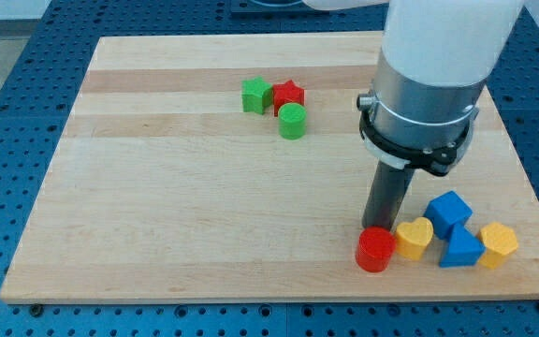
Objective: Point arm on left side of green star
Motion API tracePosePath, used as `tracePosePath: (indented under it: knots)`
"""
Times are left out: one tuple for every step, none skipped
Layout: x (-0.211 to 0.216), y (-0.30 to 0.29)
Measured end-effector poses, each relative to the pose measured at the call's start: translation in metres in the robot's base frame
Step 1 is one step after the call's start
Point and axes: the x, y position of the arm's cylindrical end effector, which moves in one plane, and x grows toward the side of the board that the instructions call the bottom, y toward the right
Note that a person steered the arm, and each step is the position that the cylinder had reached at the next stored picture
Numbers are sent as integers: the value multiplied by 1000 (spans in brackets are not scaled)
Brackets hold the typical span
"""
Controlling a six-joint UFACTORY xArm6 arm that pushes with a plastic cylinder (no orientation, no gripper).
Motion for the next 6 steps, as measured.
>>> tracePosePath:
  knots:
    - [-6,-18]
    - [-9,-94]
    - [-69,-153]
    - [-141,-183]
    - [-191,-202]
    - [-231,-203]
